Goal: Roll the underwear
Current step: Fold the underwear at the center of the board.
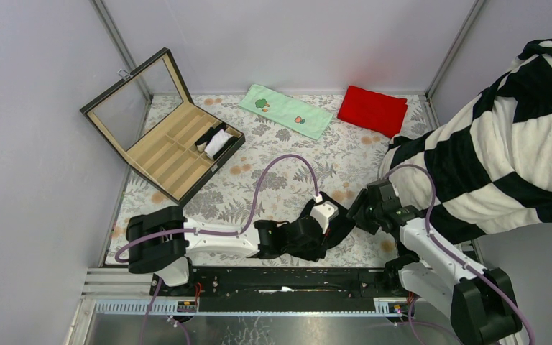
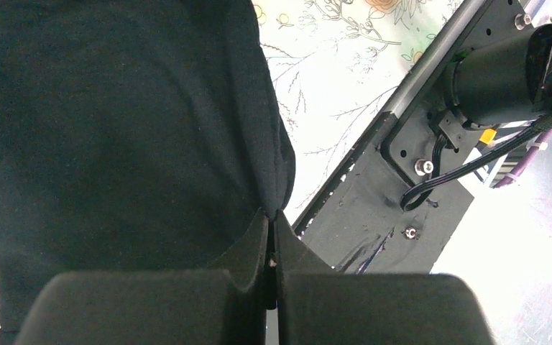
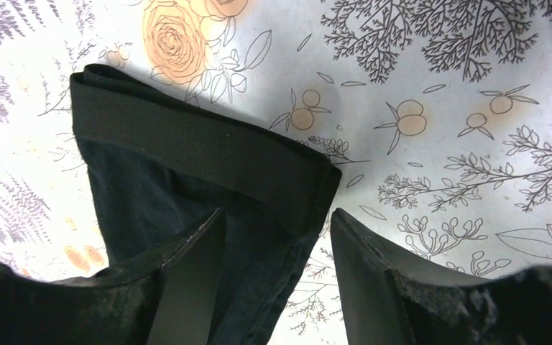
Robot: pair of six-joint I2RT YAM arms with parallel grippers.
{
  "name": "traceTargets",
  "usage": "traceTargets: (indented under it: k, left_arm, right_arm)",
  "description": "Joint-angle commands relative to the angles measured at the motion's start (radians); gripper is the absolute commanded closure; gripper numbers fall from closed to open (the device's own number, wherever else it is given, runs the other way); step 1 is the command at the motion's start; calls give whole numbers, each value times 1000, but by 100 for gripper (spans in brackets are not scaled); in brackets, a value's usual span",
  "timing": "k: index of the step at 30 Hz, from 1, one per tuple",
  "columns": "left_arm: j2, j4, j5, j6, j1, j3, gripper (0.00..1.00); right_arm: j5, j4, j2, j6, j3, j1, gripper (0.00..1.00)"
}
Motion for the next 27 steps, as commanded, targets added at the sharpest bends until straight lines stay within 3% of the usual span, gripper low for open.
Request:
traceTargets:
  k: [1,14,27]
  left_arm:
    - [-17,15,-29,-14,17,-9,100]
    - [-67,37,2,-41,57,-38,100]
    - [-67,39,9,-45,57,-49,100]
  right_arm:
    - [-20,-50,-75,64,-40,-7,37]
    - [-80,143,-140,254,-212,-7,36]
    - [-36,229,-138,261,-244,-8,66]
